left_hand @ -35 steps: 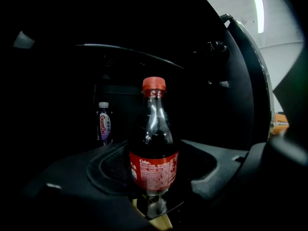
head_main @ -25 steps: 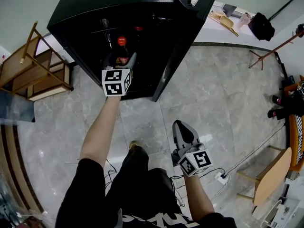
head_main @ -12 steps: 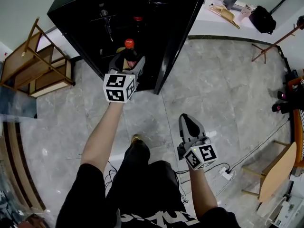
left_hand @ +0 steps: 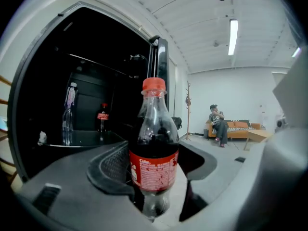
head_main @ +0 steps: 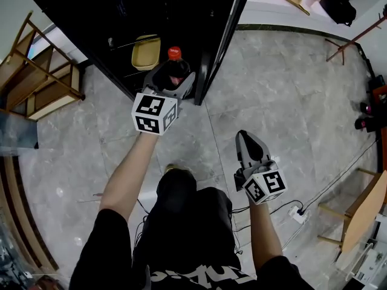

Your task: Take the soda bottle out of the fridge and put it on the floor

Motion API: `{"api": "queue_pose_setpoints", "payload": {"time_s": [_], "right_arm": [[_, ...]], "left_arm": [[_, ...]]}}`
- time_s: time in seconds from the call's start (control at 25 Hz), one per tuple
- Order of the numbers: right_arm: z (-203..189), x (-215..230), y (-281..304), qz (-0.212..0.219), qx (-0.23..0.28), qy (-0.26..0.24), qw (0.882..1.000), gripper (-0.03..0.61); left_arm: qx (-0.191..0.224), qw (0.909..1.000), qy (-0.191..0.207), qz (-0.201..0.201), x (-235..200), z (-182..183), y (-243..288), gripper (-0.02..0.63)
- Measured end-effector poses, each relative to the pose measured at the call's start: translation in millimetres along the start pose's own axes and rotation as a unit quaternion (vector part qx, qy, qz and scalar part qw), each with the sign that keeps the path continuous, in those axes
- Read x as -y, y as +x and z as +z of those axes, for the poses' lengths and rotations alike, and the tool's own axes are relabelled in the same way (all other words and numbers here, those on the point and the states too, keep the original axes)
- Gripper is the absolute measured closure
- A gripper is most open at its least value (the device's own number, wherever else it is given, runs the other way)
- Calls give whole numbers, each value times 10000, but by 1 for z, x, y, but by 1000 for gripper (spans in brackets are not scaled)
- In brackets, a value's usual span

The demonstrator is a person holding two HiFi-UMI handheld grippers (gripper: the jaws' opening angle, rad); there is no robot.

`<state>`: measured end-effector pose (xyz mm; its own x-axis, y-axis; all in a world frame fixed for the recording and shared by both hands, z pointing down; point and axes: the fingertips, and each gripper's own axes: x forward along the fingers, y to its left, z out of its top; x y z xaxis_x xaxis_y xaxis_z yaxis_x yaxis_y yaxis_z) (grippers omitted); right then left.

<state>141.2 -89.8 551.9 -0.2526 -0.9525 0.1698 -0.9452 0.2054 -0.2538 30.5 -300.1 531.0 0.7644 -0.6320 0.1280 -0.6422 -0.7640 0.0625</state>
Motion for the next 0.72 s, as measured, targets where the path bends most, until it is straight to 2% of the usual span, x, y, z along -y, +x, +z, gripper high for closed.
{"api": "queue_pose_setpoints", "payload": {"time_s": [0.44,0.72], "right_arm": [[-137,53,22,69,99,-147,9998,555],[-202,75,32,198,223,-228,9993,555]], "left_arm": [[29,9992,108,-381,15,-123,6,307],[27,9984,242,-510,24,-200,7,307]]}}
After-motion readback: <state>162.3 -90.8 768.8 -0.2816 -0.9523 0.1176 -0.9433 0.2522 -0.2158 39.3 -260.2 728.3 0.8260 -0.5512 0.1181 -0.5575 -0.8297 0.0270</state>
